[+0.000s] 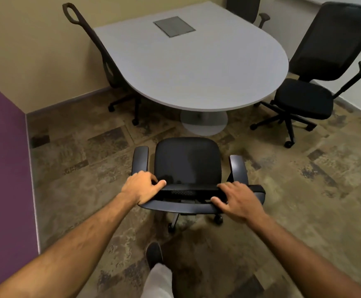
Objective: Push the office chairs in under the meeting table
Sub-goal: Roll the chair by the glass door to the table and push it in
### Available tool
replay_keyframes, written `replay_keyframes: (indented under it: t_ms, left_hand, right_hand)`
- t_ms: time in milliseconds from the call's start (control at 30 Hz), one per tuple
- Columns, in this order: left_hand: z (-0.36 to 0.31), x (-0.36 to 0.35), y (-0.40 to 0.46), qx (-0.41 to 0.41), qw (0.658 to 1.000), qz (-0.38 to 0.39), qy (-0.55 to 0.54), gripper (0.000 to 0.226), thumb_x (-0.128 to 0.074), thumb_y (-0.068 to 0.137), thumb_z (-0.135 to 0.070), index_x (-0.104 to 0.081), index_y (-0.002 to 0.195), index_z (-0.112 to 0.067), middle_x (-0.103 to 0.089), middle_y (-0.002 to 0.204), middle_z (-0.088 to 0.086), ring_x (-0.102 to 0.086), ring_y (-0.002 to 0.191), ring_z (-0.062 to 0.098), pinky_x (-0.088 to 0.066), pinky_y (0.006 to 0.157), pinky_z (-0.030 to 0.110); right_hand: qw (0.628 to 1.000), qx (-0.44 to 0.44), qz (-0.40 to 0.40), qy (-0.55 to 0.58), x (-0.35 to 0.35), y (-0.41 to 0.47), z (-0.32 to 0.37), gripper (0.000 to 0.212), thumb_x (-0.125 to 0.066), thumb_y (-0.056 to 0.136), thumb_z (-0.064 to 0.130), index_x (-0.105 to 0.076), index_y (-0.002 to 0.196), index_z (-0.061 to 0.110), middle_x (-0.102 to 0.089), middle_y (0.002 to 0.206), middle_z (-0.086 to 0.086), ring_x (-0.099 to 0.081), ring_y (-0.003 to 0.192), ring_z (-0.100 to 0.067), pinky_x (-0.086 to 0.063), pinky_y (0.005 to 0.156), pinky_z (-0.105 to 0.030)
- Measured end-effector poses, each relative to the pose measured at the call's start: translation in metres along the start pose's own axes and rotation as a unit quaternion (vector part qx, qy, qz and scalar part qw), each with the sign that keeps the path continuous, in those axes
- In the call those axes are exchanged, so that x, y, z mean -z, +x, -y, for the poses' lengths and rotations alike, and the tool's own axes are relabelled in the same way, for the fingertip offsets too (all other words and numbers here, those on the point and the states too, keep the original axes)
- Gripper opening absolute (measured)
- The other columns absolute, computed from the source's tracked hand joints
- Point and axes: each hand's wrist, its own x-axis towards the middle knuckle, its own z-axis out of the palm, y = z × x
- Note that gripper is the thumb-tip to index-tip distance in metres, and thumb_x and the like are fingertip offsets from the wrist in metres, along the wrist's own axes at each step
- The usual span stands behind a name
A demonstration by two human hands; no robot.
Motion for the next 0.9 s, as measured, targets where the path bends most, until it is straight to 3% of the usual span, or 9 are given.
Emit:
replay_keyframes:
  t_ms: [167, 300, 467, 667, 900]
  left_hand:
    - [0.035, 0.009, 0.062, -0.029, 1.000, -0.001, 0.008, 0.057, -0.036, 0.083, -0.077, -0.076, 0.079, -0.036, -0.071, 0.076, -0.004, -0.065, 0.076, 0.024, -0.051, 0.070, 0.037]
    - [0.057, 0.005, 0.091, -0.056, 0.998, 0.012, 0.021, 0.054, -0.034, 0.084, -0.078, -0.065, 0.065, -0.038, -0.063, 0.062, -0.007, -0.061, 0.065, 0.020, -0.048, 0.063, 0.036]
    - [0.098, 0.035, 0.175, -0.075, 0.997, 0.015, 0.015, 0.064, -0.034, 0.082, -0.079, -0.075, 0.073, -0.032, -0.055, 0.054, -0.015, -0.054, 0.054, 0.007, -0.050, 0.059, 0.033]
    - [0.140, 0.059, 0.257, -0.103, 0.995, -0.002, 0.011, 0.065, -0.035, 0.083, -0.077, -0.077, 0.077, -0.029, -0.053, 0.054, -0.013, -0.046, 0.053, 0.007, -0.037, 0.057, 0.029]
    - [0.150, 0.084, 0.314, -0.117, 0.993, 0.011, 0.028, 0.062, -0.036, 0.083, -0.074, -0.078, 0.082, -0.029, -0.070, 0.070, -0.008, -0.063, 0.068, 0.012, -0.041, 0.063, 0.030]
  right_hand:
    - [0.998, -0.047, -0.028, 0.026, -0.015, 0.057, 0.002, 0.062, -0.035, 0.093, 0.067, -0.066, 0.125, 0.023, -0.072, 0.114, 0.005, -0.064, 0.099, -0.018, -0.050, 0.086, -0.037]
    - [0.995, -0.087, -0.017, 0.035, -0.028, 0.071, 0.018, 0.062, -0.036, 0.092, 0.066, -0.069, 0.122, 0.023, -0.074, 0.111, 0.004, -0.067, 0.097, -0.020, -0.050, 0.085, -0.038]
    - [0.989, -0.143, -0.023, 0.021, -0.024, 0.148, 0.035, 0.061, -0.038, 0.091, 0.065, -0.070, 0.122, 0.024, -0.074, 0.114, 0.007, -0.067, 0.102, -0.020, -0.051, 0.089, -0.039]
    - [0.986, -0.162, -0.029, 0.021, -0.013, 0.233, 0.051, 0.056, -0.045, 0.090, 0.059, -0.070, 0.122, 0.021, -0.074, 0.114, 0.005, -0.066, 0.102, -0.021, -0.050, 0.090, -0.040]
    - [0.983, -0.181, -0.013, 0.032, -0.004, 0.289, 0.045, 0.057, -0.045, 0.089, 0.061, -0.070, 0.123, 0.023, -0.073, 0.118, 0.006, -0.065, 0.107, -0.019, -0.047, 0.094, -0.038]
